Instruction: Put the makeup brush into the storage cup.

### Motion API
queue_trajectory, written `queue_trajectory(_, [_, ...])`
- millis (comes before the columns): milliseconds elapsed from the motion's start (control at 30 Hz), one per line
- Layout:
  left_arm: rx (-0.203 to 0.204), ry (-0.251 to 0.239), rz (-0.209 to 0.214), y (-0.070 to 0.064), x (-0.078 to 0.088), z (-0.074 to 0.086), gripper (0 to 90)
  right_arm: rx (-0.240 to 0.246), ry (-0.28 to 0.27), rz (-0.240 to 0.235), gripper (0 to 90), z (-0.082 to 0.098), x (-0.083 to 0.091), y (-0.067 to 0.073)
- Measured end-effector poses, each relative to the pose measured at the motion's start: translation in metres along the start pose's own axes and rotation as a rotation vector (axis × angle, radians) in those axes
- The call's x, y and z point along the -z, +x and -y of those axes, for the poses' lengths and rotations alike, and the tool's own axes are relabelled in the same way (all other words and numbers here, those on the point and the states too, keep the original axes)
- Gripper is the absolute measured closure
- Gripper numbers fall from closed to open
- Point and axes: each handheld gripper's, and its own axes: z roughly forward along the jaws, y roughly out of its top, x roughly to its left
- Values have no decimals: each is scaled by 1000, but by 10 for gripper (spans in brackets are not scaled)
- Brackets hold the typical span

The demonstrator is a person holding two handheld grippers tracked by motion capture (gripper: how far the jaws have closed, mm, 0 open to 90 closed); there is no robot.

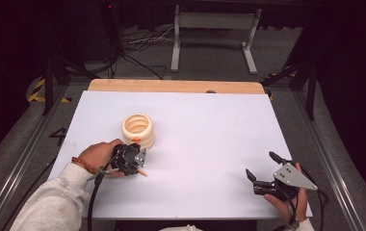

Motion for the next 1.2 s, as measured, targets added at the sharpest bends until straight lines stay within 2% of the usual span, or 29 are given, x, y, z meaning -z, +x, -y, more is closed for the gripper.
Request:
queue_trajectory(100, [-11, 8, 21, -1, 0, -1, 822, -2, 0, 0, 48, 0, 0, 0])
queue_trajectory(333, [-33, 22, 11, -3, 0, -3, 833, 1, 1, 3, 49, 0, 0, 0])
queue_trajectory(433, [-48, 36, -9, -4, 1, -3, 834, 1, 0, 3, 49, 0, 0, 0])
queue_trajectory(467, [-53, 37, -27, -4, 1, -2, 834, 1, -1, 4, 49, 0, 1, 0])
queue_trajectory(533, [-42, 8, -34, -5, 5, 1, 834, -1, -2, 6, 49, 0, 1, 0])
queue_trajectory(667, [-40, -20, -45, -6, 11, 4, 834, -3, -2, 9, 50, 0, 0, 0])
queue_trajectory(733, [-38, -27, -68, -7, 15, 6, 834, -2, -2, 8, 50, 0, 0, 0])
queue_trajectory(833, [-41, -68, -82, -9, 20, 9, 834, -2, -3, 9, 50, -1, 0, 0])
queue_trajectory(967, [-28, -120, -102, -11, 26, 13, 834, -5, -6, 13, 50, -1, 1, 0])
queue_trajectory(1200, [10, -177, -128, -15, 34, 22, 834, -11, -5, 19, 50, -1, 1, -1])
